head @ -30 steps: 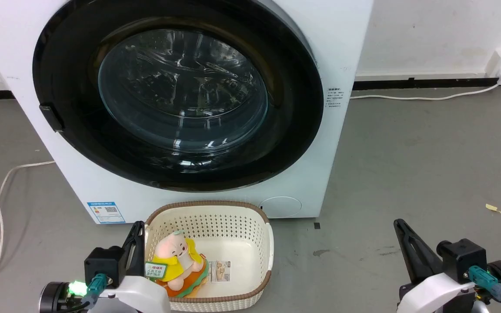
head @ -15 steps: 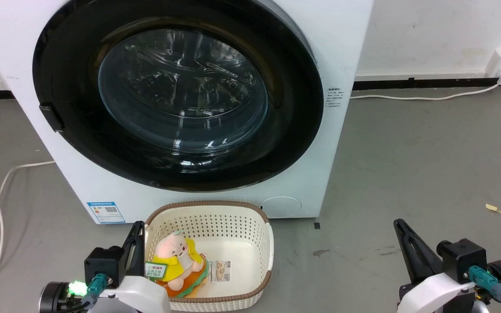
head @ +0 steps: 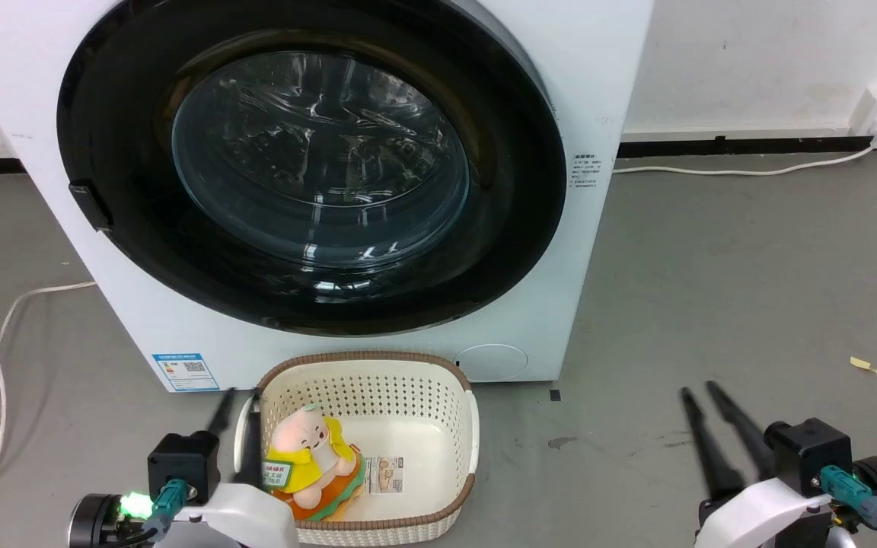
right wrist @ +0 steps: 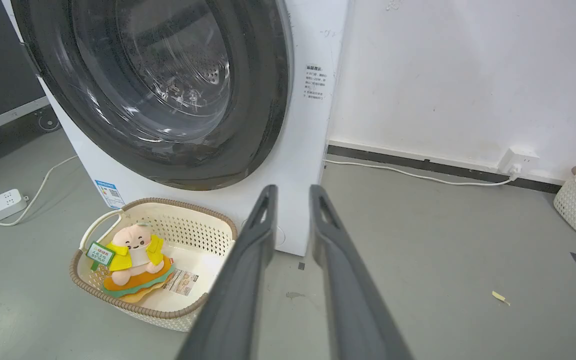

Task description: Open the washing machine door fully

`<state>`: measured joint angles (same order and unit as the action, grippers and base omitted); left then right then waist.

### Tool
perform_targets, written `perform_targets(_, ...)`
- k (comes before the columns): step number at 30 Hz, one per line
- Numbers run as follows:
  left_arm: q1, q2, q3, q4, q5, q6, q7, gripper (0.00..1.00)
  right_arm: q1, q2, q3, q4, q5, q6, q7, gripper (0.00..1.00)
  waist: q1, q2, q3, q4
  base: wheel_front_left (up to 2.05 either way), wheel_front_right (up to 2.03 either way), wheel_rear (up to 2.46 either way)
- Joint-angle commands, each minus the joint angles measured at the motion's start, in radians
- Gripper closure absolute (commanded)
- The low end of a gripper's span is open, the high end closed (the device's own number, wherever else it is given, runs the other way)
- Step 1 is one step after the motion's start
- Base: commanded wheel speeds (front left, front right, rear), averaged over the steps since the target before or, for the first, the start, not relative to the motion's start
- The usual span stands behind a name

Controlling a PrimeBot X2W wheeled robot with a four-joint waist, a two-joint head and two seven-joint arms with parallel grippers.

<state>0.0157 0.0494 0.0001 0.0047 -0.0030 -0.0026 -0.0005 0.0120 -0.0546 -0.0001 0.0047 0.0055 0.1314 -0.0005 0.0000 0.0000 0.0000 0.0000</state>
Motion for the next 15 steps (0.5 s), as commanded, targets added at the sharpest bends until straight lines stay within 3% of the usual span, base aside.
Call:
perform_targets(1, 0.0, 0.0, 0.001, 0.0, 0.0, 0.0, 0.0, 0.0, 0.0, 0.0, 0.0, 0.0, 0.0, 0.0, 0.0, 0.0, 0.0, 0.0, 0.0, 0.0, 0.0, 0.0, 0.0)
perform_targets(15, 0.001, 0.001, -0.014, 0.001, 0.006, 0.005, -0.026, 0.0, 0.0, 0.0, -0.002, -0.004, 0.007, 0.0, -0.025, 0.0, 0.0, 0.0, 0.001, 0.0, 0.0, 0.0, 0.0)
